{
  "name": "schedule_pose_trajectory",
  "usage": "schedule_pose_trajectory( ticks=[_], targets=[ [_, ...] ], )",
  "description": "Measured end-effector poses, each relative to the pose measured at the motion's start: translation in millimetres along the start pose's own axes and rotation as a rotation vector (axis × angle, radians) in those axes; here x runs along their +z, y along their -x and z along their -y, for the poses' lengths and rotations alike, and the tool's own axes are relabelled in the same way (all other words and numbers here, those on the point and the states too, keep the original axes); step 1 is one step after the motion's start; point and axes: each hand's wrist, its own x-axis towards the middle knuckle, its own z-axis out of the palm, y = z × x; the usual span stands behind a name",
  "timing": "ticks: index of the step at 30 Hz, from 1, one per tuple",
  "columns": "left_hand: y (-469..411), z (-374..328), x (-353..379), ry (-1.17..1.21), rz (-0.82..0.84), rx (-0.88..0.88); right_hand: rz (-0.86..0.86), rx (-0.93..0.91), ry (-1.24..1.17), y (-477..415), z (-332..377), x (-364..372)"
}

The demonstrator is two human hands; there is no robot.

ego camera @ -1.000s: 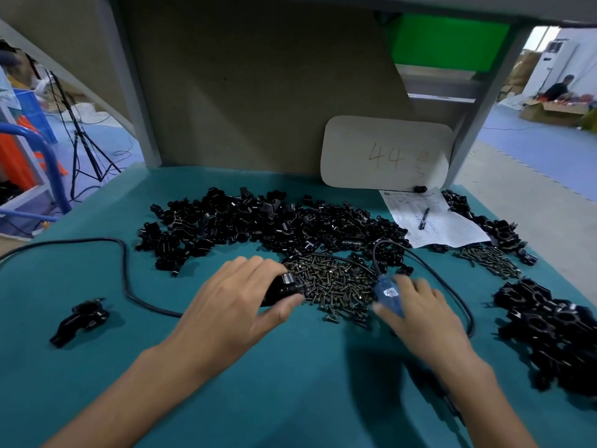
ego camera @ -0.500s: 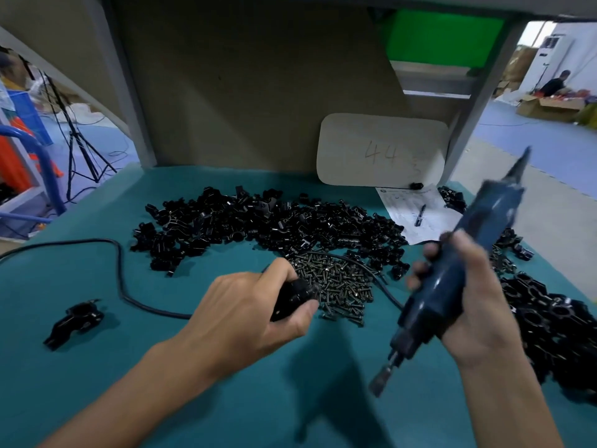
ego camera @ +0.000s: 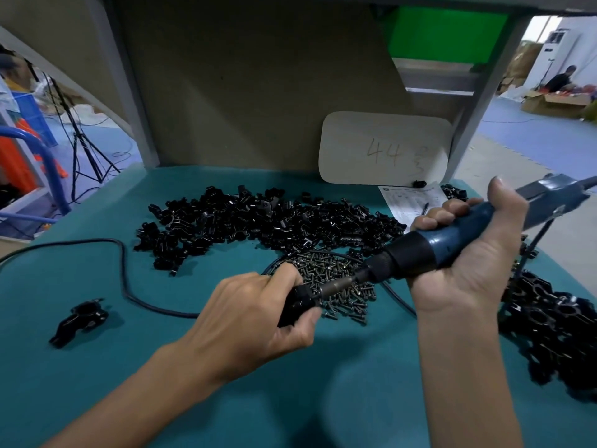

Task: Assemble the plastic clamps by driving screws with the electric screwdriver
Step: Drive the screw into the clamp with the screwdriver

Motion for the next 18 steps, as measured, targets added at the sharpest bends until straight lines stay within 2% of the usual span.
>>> schedule_pose_trajectory(
  ticks=[6,9,12,18],
  targets=[
    [3.4,1.3,0.1,-0.023,0.004,-0.015,0.000,-0.014,0.025,-2.1,-1.0,-3.0],
    [1.8,0.7,-0.7,0.028,0.064,-0.026,0.014,-0.021,0.038,-1.5,-5.2,-2.6],
    [5.2,-1.8,1.0,0.240,0.179,-0.129,0.034,0.006,0.019,-1.8,-8.8,-4.4],
    [10.9,-8.3,6.9,0.656,0.295,-0.237,0.083,0.038,-0.008,-2.8,-11.3,-9.6]
  ],
)
